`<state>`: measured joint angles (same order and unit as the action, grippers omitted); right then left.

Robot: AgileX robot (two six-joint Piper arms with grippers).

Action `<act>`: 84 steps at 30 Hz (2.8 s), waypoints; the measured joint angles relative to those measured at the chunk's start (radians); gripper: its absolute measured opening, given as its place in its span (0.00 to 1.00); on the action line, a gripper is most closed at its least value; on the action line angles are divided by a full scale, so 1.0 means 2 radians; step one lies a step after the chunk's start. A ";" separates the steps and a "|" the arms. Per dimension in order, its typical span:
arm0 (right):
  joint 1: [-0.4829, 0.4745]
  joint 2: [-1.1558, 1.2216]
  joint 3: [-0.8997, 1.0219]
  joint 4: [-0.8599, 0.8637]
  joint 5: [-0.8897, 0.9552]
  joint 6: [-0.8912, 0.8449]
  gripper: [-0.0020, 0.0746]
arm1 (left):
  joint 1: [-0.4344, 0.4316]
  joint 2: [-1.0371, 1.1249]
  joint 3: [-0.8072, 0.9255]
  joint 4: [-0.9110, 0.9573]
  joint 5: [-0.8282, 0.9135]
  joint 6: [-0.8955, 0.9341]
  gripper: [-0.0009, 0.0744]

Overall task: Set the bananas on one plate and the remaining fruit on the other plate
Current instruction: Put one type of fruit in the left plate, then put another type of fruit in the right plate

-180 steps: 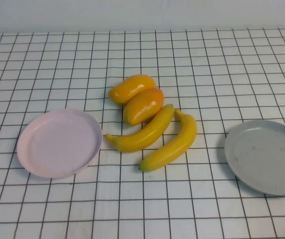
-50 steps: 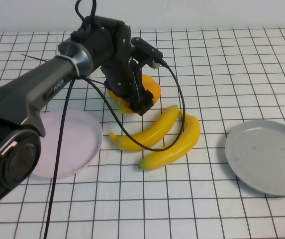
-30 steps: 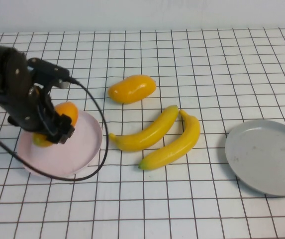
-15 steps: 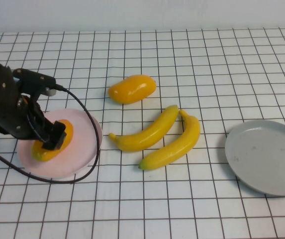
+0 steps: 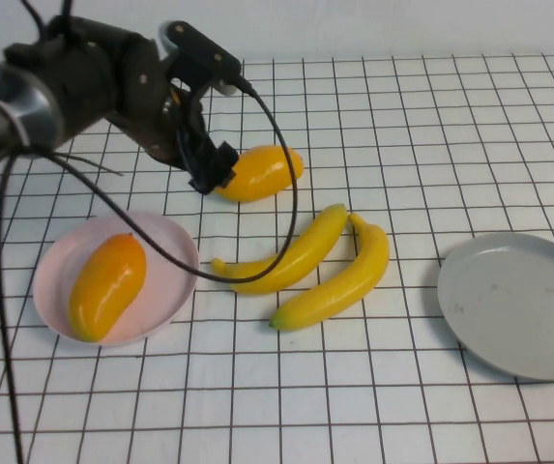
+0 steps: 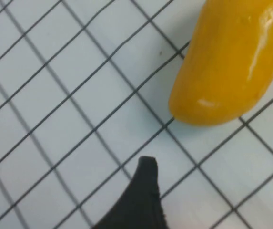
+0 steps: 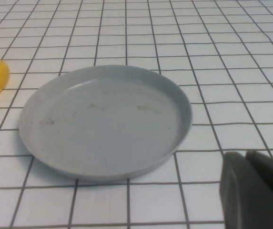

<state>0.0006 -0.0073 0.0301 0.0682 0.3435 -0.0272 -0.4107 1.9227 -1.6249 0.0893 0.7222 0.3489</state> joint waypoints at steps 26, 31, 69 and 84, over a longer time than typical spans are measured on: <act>0.000 0.000 0.000 0.000 0.000 0.000 0.01 | -0.018 0.175 -0.143 -0.038 -0.005 0.084 0.68; 0.000 0.000 0.000 0.000 0.000 0.000 0.01 | -0.027 0.137 -0.143 -0.002 0.032 0.040 0.68; 0.000 0.000 0.000 0.000 0.000 0.000 0.00 | 0.029 -0.151 0.305 -0.020 -0.095 -0.114 0.67; 0.000 0.000 0.000 0.000 0.000 0.000 0.00 | 0.019 -0.425 0.481 -0.041 -0.220 -0.119 0.02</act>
<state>0.0006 -0.0073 0.0309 0.0682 0.3435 -0.0272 -0.3721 1.0733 -0.6636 0.0071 0.2821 0.1111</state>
